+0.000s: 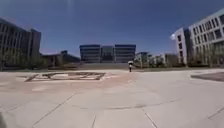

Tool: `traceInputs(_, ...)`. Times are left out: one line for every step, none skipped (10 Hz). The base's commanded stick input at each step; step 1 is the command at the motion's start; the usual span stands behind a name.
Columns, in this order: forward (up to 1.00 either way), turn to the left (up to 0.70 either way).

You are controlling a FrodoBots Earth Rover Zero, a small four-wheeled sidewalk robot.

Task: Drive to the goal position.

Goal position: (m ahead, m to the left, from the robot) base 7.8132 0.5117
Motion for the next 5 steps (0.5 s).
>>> traceInputs(0.7, 0.0)
traceInputs(0.7, 0.0)
traceInputs(0.7, 0.0)
traceInputs(0.7, 0.0)
traceInputs(0.69, 0.0)
